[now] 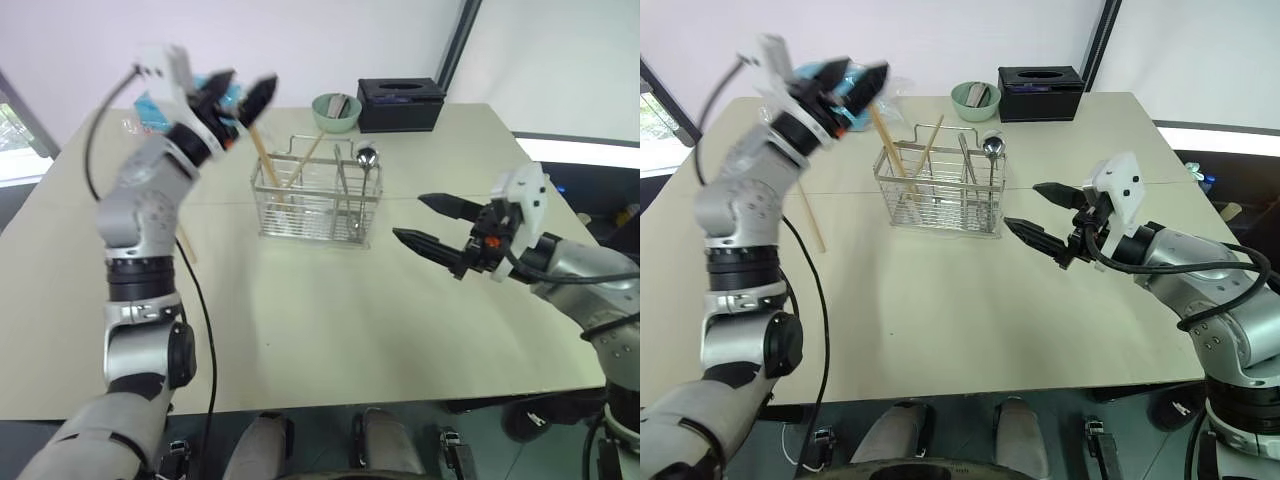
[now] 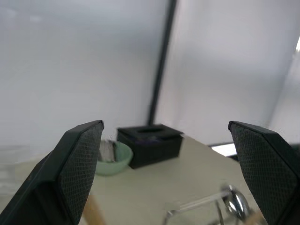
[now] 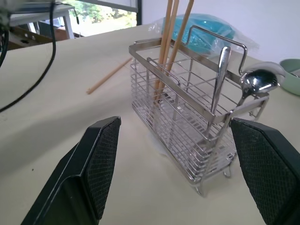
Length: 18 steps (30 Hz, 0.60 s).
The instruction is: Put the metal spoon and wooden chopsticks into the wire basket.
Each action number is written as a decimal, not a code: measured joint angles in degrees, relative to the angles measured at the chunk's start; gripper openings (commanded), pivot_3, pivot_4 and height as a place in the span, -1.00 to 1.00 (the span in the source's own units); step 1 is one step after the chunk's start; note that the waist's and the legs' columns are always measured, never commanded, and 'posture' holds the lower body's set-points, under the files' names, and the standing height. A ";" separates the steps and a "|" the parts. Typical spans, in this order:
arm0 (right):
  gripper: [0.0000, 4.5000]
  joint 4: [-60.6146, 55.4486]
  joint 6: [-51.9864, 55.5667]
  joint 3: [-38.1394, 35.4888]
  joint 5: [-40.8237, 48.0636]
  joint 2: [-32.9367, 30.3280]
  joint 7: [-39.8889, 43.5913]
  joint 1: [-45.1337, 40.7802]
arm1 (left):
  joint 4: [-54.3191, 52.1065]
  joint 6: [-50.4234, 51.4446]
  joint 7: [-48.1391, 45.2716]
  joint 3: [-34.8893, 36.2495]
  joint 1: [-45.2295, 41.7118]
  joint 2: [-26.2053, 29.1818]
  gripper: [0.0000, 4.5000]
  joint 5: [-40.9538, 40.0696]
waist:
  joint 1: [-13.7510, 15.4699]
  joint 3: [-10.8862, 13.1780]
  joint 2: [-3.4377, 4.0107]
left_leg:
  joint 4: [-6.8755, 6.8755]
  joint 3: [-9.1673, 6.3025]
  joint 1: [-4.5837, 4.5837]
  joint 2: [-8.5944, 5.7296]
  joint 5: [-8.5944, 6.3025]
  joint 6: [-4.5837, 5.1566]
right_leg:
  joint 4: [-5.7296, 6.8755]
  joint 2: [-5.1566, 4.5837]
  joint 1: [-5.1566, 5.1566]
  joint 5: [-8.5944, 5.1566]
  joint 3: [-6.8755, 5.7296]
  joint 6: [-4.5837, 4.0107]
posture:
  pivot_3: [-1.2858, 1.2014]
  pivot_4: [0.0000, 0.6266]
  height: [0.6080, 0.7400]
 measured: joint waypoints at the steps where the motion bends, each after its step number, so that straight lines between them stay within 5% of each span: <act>1: 0.70 0.17 -0.19 0.35 -0.21 0.13 0.26 -0.10 | -0.71 2.08 4.00 1.49 -1.53 0.33 0.99 -0.06 | 0.00 0.00 0.00 | 0.00 0.00 0.02 0.00 0.00 0.00 | 0.00 0.00 0.03 0.00 0.00 0.00 | 0.03 -0.52 -0.30; 10: 0.70 1.71 -1.22 2.48 -1.39 1.39 1.89 -1.15 | 6.17 25.33 35.32 5.59 -2.89 2.08 0.99 13.76 | 0.25 -0.01 -0.02 | 0.00 -0.15 0.10 -0.07 0.01 -0.02 | 0.03 0.09 0.11 0.01 -0.01 0.04 | 0.03 -0.52 -0.30; 18: 0.70 1.78 -1.27 2.89 -1.41 2.49 1.73 -1.39 | 21.05 25.07 41.60 10.25 -2.60 -2.47 0.99 16.29 | 1.35 -0.03 -0.06 | 0.00 -0.16 0.00 -0.08 0.05 -0.15 | 0.04 0.05 -0.13 0.02 0.00 0.03 | 0.03 -0.52 -0.30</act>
